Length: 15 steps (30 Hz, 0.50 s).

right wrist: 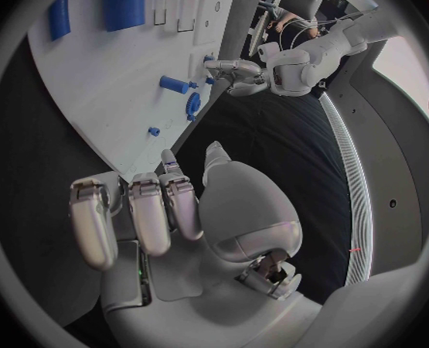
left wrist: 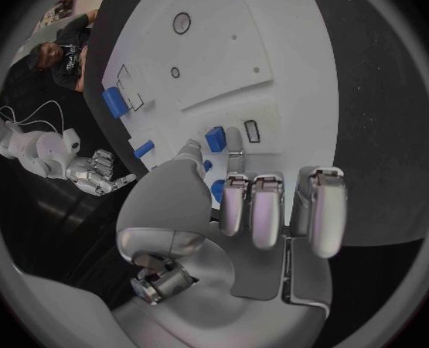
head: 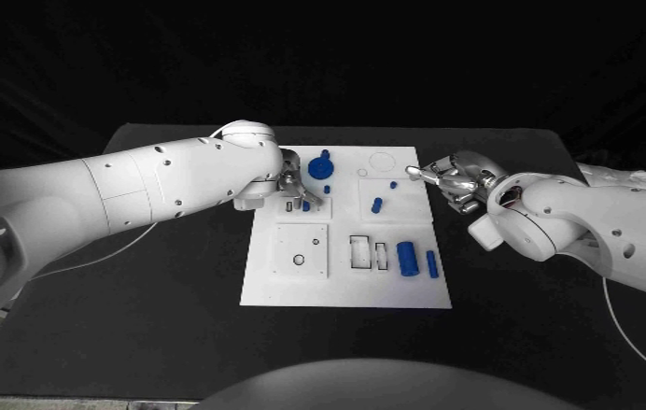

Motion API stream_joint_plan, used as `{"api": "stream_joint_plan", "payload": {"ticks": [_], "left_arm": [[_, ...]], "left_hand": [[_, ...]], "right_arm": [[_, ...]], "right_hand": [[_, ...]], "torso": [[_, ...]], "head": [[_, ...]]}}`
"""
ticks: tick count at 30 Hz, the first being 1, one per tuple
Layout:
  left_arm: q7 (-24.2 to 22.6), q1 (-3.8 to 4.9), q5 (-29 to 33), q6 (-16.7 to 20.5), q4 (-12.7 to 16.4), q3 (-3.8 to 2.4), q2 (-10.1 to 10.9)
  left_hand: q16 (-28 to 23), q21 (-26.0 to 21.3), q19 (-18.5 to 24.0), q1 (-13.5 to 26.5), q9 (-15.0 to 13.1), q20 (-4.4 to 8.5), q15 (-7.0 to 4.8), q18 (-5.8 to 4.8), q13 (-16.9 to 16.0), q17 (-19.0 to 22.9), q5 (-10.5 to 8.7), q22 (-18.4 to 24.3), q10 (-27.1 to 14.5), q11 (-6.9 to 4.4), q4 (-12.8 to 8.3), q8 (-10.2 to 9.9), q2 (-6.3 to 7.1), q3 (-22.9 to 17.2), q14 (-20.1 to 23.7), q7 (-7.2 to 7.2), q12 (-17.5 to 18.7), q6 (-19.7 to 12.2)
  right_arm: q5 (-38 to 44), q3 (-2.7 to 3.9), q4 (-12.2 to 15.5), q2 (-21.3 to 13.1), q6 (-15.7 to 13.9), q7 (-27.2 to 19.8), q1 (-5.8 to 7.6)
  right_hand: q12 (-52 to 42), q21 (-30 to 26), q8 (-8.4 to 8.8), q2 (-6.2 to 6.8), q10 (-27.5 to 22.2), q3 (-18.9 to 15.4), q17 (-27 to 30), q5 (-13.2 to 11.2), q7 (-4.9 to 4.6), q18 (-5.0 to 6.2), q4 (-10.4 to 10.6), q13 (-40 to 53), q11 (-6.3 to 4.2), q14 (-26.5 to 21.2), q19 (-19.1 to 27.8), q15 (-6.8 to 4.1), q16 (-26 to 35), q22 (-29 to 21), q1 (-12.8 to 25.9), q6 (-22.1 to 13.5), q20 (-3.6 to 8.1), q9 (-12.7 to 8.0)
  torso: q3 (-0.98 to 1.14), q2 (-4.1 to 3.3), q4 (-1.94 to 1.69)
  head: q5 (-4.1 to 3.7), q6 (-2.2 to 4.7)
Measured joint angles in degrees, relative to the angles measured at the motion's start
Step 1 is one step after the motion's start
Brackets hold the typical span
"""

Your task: Assemble the parts on the task board

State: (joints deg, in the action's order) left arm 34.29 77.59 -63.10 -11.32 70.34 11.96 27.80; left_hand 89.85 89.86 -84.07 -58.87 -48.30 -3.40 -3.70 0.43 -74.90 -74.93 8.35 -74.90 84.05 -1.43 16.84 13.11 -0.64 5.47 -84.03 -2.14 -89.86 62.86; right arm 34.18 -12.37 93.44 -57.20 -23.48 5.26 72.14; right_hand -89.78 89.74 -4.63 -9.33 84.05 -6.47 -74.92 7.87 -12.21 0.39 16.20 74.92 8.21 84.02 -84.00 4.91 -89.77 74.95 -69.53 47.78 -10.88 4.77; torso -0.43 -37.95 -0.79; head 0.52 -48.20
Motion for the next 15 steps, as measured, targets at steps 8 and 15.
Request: {"api": "stream_joint_plan", "payload": {"ticks": [8,15], "left_arm": [[-1.2,-0.03,-0.3,3.4,0.8,0.01,0.9],[-2.5,-0.04,-0.4,5.8,1.6,-0.01,1.7]], "left_hand": [[0.0,0.0,0.0,2.1,-0.8,0.0,0.0,0.0,0.0,0.0,-2.12,0.0,0.0,0.0,0.0,0.5,0.38,1.8,0.0,0.21,0.0,0.2],[0.0,0.0,0.0,2.9,-1.1,0.0,0.0,0.0,0.0,0.0,-2.99,0.0,0.0,0.0,-0.1,0.5,0.73,2.1,0.0,0.21,0.0,0.2]], "right_arm": [[0.0,0.0,0.0,0.0,0.0,0.0,-0.04],[0.0,0.0,-0.1,-0.1,0.1,0.0,-0.1]], "right_hand": [[0.0,0.0,0.0,0.0,0.0,0.0,0.0,0.0,0.0,0.0,0.0,0.0,0.0,0.0,0.0,0.0,0.0,0.0,0.0,0.0,0.0,0.0],[0.0,0.0,0.0,0.0,0.0,0.0,0.0,0.0,0.0,0.0,0.0,0.0,0.0,0.0,0.0,0.0,0.0,0.0,0.0,0.0,0.0,0.0]], "torso": [[0.0,0.0,0.0],[0.0,0.03,0.0]], "head": [[-0.08,0.01],[-0.09,0.1]]}}
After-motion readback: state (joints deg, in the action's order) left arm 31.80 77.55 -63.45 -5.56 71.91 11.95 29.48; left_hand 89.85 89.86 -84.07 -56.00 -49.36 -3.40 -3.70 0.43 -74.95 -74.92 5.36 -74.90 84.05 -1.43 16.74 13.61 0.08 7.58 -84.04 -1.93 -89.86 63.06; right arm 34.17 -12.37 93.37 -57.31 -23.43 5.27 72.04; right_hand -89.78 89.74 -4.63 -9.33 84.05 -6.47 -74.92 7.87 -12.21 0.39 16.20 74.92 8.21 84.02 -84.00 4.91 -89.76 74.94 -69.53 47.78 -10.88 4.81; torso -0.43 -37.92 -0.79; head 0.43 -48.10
